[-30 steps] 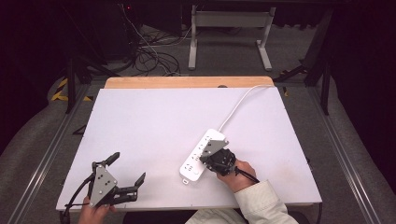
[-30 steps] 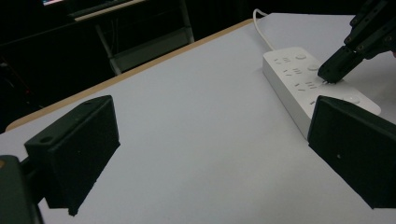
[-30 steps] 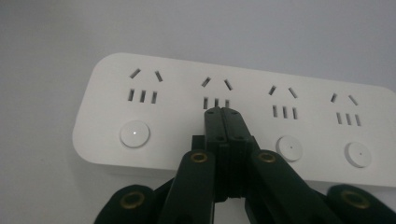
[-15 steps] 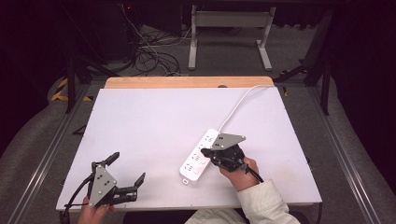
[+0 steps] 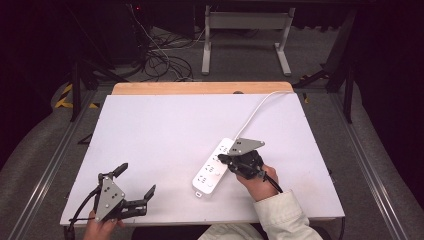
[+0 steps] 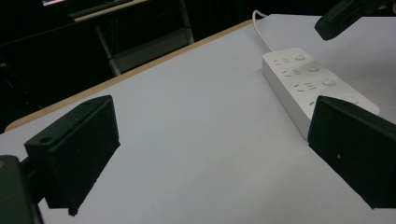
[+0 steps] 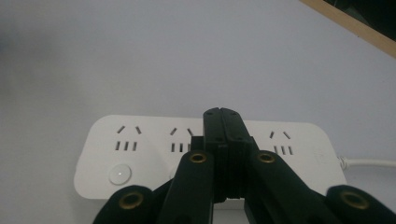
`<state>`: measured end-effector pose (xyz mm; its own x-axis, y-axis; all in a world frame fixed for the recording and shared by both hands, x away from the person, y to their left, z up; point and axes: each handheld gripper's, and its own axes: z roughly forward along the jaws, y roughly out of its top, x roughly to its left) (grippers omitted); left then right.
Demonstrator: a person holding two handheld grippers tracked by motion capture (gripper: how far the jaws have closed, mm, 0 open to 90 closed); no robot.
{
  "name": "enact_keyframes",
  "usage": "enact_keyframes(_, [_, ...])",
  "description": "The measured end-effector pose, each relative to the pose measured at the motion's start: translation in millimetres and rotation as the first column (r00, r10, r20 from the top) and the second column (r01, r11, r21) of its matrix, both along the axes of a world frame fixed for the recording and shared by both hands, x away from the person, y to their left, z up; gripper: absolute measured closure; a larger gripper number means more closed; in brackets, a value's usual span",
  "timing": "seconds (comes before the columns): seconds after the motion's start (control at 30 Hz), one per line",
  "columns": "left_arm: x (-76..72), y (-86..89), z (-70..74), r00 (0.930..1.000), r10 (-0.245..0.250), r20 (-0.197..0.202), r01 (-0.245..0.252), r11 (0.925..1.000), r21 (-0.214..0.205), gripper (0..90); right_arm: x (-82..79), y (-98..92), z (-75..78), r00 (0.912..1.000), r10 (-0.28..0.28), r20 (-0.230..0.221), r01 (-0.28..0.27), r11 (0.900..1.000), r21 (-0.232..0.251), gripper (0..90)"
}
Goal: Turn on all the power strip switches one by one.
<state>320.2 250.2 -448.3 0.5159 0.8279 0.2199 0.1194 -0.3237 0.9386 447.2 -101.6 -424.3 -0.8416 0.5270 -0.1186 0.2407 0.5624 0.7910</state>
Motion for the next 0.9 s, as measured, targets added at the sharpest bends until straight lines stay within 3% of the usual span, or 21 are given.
enact_keyframes(0.37, [0.3, 0.4, -0.1, 1.0000, -0.001, 0.000, 0.001, 1.0000, -0.003, 2.4, 19.3, -4.4, -9.7, 0.9975, -0.037, -0.061, 0.036, 0.9991, -0.023, 90.0])
enact_keyframes(0.9, [0.4, 1.0, 0.2, 1.0000, 0.001, 0.003, -0.001, 1.0000, 0.000, 2.4, 25.5, 2.1, -23.1, 0.9935, -0.039, -0.107, 0.028, 0.9943, -0.103, 90.0])
